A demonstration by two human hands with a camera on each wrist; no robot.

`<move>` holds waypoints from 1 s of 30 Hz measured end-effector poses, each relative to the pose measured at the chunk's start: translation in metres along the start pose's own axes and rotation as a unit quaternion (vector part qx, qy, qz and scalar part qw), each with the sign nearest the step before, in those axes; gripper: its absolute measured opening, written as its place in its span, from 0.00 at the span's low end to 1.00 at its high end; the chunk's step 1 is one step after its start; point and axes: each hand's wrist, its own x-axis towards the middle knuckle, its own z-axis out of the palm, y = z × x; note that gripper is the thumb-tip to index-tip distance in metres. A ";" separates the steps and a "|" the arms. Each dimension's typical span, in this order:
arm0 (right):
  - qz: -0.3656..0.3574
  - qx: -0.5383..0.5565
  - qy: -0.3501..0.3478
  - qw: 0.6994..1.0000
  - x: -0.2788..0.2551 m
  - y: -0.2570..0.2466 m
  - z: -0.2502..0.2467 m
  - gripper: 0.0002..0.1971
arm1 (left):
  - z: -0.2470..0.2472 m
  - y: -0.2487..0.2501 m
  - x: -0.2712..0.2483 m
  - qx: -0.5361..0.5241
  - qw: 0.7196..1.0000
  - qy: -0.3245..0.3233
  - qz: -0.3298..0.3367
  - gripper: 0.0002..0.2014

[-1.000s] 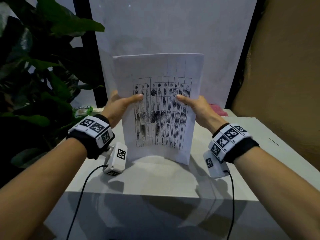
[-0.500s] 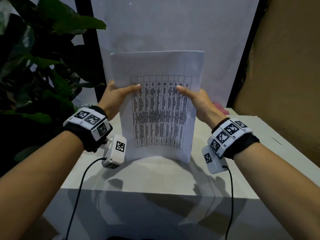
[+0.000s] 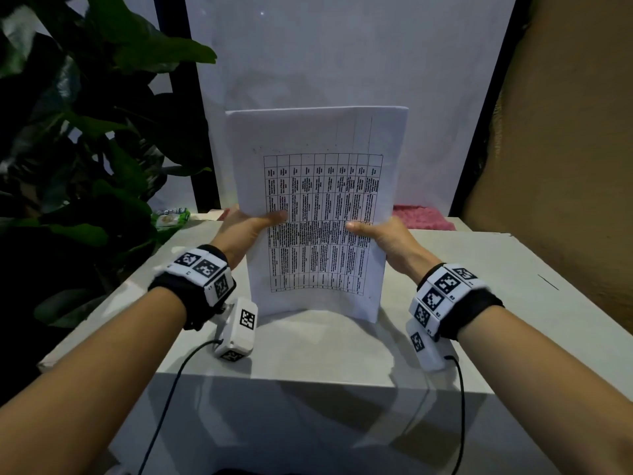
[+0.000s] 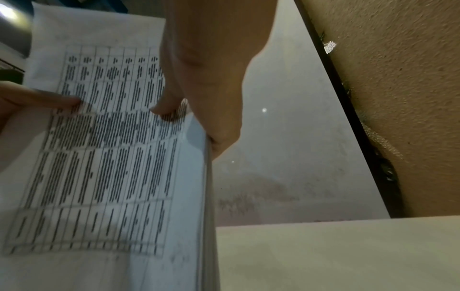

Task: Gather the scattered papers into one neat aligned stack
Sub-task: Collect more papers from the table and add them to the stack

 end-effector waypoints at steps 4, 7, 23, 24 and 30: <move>0.044 -0.065 -0.032 0.996 -0.003 0.026 0.003 0.13 | 0.003 -0.034 -0.011 0.017 0.999 -0.016 -0.024 0.21; 0.094 -0.132 -0.026 0.986 -0.001 0.048 0.002 0.21 | 0.002 -0.057 -0.022 0.040 0.997 -0.040 -0.056 0.14; 0.213 -0.075 -0.106 0.969 0.027 0.056 0.080 0.11 | -0.091 -0.094 0.009 0.251 0.921 0.034 -0.294 0.29; 0.232 -0.111 -0.117 0.959 0.031 0.060 0.088 0.17 | -0.096 -0.099 0.008 0.322 0.892 0.031 -0.316 0.30; 0.281 -0.265 -0.134 0.913 0.042 0.058 0.107 0.21 | -0.104 -0.115 0.015 0.333 0.887 0.053 -0.315 0.28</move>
